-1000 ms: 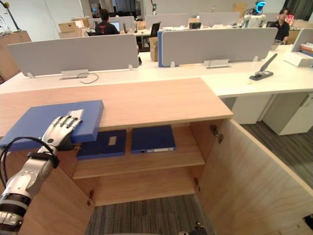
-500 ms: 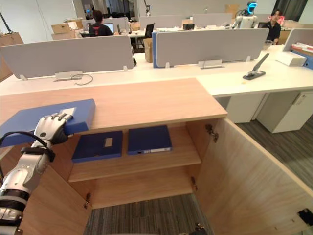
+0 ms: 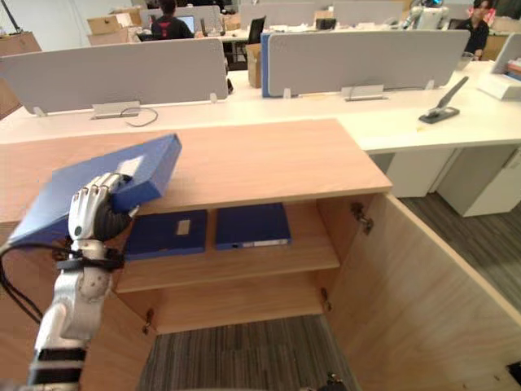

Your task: Walk over to the cabinet, pick up the folder, carry it to the office cabinet, place the folder inside the office cabinet, then close the office cabinet door

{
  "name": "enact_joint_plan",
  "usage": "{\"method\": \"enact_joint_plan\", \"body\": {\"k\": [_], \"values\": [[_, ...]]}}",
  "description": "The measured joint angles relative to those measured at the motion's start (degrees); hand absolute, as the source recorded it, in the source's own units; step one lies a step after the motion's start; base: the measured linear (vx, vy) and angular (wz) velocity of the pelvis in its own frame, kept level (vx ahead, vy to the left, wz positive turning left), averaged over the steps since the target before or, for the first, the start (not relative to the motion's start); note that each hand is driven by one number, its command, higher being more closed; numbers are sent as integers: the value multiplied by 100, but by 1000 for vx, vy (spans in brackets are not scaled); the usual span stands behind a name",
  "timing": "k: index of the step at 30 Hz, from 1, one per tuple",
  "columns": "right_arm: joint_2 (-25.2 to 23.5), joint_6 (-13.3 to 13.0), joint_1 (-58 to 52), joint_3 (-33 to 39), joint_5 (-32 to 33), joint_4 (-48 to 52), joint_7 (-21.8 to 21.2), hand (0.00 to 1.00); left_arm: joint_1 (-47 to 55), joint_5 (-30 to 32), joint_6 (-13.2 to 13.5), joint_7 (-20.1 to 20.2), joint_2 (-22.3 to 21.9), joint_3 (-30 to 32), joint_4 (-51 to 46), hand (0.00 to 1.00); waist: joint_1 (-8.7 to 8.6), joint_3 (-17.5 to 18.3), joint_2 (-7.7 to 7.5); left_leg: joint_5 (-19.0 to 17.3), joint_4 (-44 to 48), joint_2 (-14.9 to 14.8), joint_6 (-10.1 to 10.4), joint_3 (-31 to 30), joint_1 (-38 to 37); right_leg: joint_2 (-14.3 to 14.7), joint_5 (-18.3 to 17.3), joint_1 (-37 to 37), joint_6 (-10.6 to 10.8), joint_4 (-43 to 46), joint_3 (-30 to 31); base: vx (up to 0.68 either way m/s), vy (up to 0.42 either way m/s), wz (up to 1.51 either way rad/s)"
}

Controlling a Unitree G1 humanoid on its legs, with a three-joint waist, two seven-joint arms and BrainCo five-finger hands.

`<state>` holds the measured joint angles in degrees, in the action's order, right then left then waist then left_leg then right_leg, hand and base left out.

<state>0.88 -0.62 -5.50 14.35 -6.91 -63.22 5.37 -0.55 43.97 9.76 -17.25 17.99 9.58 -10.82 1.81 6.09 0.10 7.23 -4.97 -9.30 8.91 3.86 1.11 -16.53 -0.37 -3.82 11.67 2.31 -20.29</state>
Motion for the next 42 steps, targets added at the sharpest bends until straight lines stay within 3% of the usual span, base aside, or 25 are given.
{"method": "enact_joint_plan", "body": {"k": [5,11,16,18,22,26,30,35,42], "values": [[-142,-136,-32,-100,677,272,231,0,802,-1576,549,-33,-1013,-100,-1339,100,87,12,-8,10,-1,-17,-9,21,-100,12,-12,-56,-10,23,12,-33,5,-1],[-351,-324,-211,-646,855,1491,296,0,1652,-2256,706,-18,-1265,-165,-2149,100,60,-4,-19,-45,-28,-43,-39,37,-81,18,-105,32,20,77,49,-84,13,-2],[-344,-417,-351,-771,995,2409,313,0,1795,-2883,743,-59,-1358,-155,-2550,100,44,-53,-66,8,-4,-74,-8,40,-10,47,-67,115,-31,99,79,2,3,-1],[-344,-495,-488,-806,1055,2904,314,0,1836,-3980,852,166,-1395,-133,-2693,100,44,-78,-96,44,0,-82,-9,44,-4,63,-48,136,-7,116,97,62,4,-4],[-380,-572,-715,-995,1080,4020,317,0,1895,-5601,880,650,-1539,-134,-2862,100,37,-87,-111,36,2,-89,-8,132,35,66,-49,215,-9,132,177,62,11,-8],[-447,-630,-986,-1225,1028,5463,487,0,1895,-6614,896,1019,-1683,-139,-3190,100,0,-101,-102,12,3,-95,-3,160,-4,63,-53,206,-10,152,203,16,11,-5],[-414,-715,-1210,-1332,1090,6750,378,0,1917,-7170,1016,1221,-1683,-121,-3400,100,-1,-105,-89,-74,37,-96,-12,161,-31,56,-92,206,-10,170,215,-38,11,-1],[4,-973,-1028,-1208,1744,8304,-352,0,2083,-7529,1045,1581,-1680,191,-3454,100,21,-105,-81,-89,32,-81,15,205,-21,40,-96,307,9,213,313,-21,14,-7],[802,-1178,607,-1272,2865,8600,-879,0,1992,-7479,963,1931,-1640,151,-3186,100,73,-98,-38,-64,33,-74,-2,231,-2,39,-90,361,18,219,350,8,5,-2]]}}
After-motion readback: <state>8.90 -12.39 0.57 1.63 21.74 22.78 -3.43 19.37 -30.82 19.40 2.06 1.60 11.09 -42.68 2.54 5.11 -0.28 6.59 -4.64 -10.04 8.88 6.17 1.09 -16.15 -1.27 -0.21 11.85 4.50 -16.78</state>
